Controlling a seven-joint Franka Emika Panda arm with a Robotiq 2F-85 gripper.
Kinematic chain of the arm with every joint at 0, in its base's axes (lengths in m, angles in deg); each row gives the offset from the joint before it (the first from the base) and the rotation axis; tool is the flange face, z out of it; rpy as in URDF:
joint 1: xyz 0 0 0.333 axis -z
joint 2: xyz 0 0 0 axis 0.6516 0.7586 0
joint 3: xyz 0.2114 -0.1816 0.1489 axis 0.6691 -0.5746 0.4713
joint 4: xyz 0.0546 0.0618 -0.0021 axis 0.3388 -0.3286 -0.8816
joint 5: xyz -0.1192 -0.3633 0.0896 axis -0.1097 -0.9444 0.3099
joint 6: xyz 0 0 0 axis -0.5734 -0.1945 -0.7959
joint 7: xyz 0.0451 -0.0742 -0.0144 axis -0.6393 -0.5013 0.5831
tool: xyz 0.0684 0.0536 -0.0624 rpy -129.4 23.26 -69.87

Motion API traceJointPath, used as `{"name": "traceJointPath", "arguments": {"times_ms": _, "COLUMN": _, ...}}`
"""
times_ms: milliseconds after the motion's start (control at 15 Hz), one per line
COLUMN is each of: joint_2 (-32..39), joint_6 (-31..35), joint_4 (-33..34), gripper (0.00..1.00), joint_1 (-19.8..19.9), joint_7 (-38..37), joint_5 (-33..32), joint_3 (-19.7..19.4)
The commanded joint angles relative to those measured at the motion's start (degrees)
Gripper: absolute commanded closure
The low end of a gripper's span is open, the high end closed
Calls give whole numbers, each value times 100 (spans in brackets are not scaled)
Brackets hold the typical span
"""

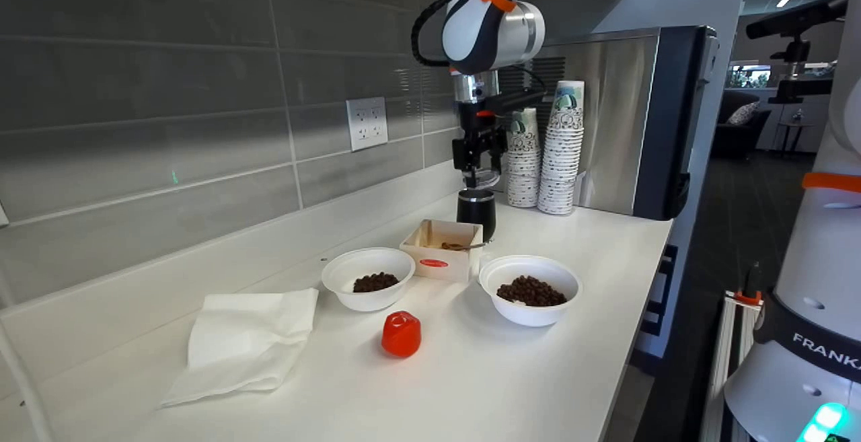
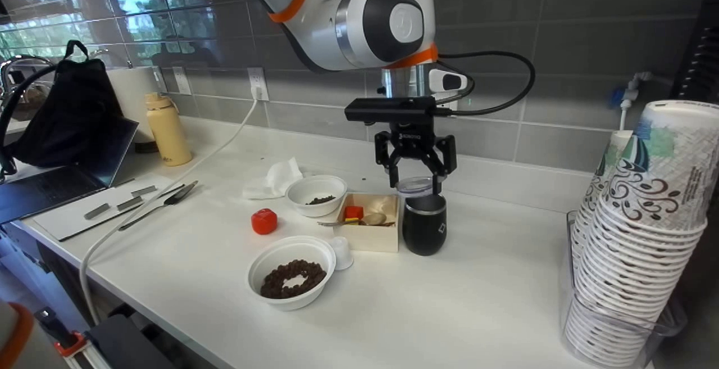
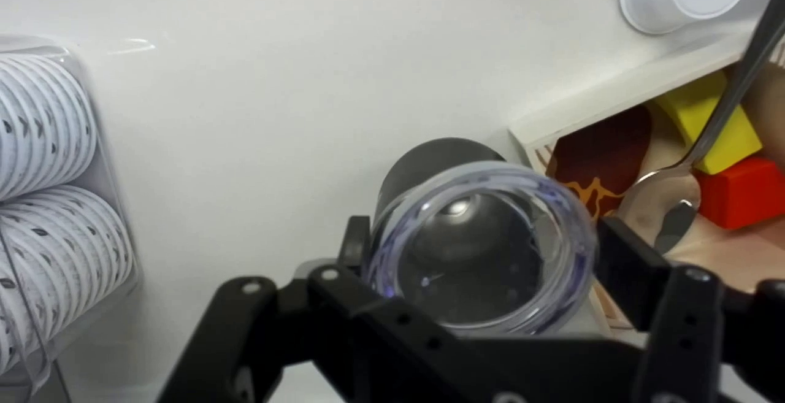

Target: Remove the lid from the black cup

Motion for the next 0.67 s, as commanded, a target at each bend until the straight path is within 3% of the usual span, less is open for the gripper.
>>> {"name": "traceJointPath", "arguments": {"times_ms": 0, "joint_2": -591, "joint_6": 7, "joint_4": -491, "gripper": 35, "joint_1": 18, "joint_7": 82, "joint_5": 120, "joint_3": -8}}
{"name": "traceJointPath", "arguments": {"times_ms": 600, "joint_2": -2594, "joint_6": 92, "joint_4": -2445, "gripper": 35, "joint_1": 89, "joint_7": 87, "joint_5": 438, "joint_3": -136}}
